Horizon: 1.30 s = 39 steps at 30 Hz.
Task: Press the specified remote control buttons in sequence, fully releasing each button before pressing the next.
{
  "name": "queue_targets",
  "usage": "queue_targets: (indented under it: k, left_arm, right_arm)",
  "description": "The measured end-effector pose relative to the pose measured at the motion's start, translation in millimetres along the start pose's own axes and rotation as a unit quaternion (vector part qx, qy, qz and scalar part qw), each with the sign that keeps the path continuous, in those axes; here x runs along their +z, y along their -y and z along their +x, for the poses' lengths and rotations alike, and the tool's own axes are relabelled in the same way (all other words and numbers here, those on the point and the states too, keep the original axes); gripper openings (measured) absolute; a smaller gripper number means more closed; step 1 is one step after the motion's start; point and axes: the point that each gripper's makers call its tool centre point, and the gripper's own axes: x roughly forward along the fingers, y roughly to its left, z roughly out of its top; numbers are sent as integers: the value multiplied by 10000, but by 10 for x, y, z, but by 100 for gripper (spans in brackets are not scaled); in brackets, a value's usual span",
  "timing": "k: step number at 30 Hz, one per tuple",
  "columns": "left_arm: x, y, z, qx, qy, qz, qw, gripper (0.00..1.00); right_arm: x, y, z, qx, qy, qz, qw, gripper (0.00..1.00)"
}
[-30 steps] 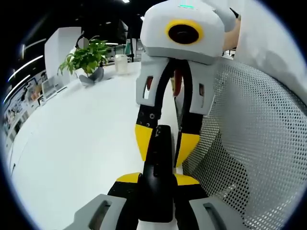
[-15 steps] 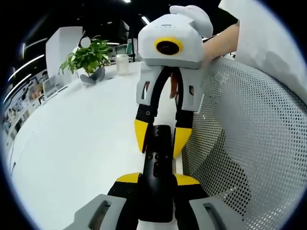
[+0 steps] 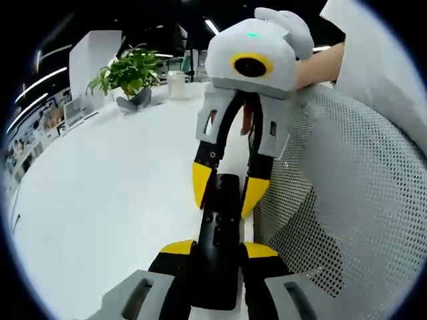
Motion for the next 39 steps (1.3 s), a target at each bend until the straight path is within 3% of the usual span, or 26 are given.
queue_targets:
  k: [3,7,11,16,18,21,23,25,30,33,34,35,36,39]
  left_arm:
    - [-9,-35,-14,68,-46,20,10000,31]
    - [20,-54,-91,152,-30,-297,9994,33]
    - [178,-172,-339,537,362,-644,9958,38]
    - [320,-300,-623,1035,901,-743,9877,51]
    - [412,-348,-752,1301,1230,-616,9819,56]
    - [485,-381,-889,1518,1549,-830,9727,60]
    - [558,-446,-1067,1899,1890,-790,9602,63]
    - [568,-482,-1146,2115,2002,-828,9531,69]
    - [599,-555,-1386,2749,2468,-881,9251,80]
    - [570,-563,-1443,2953,2509,-873,9177,89]
    - [567,-589,-1487,3139,2540,-860,9108,93]
    - [566,-588,-1504,3203,2558,-867,9080,97]
    - [574,-611,-1547,3359,2632,-878,9001,100]
    - [590,-638,-1640,3584,2766,-863,8874,100]
  right_arm:
    - [18,3,9,3,7,-35,10000,22]
    - [20,6,10,-20,0,-47,10000,21]
    - [19,11,8,-23,23,25,10000,21]
    - [14,13,12,-15,41,78,10000,21]
    - [16,13,12,-15,52,90,9999,21]
    - [20,15,11,-22,61,113,9999,22]
    - [23,16,10,-25,64,125,9999,22]
    - [23,18,11,-30,63,126,9999,22]
    - [21,19,12,-25,74,143,9999,22]
    - [20,23,14,-20,93,180,9998,22]
    - [20,23,15,-20,96,186,9998,22]
    - [19,24,15,-20,97,197,9998,22]
    - [19,24,15,-19,100,196,9998,22]
    - [21,23,13,-20,101,198,9998,22]
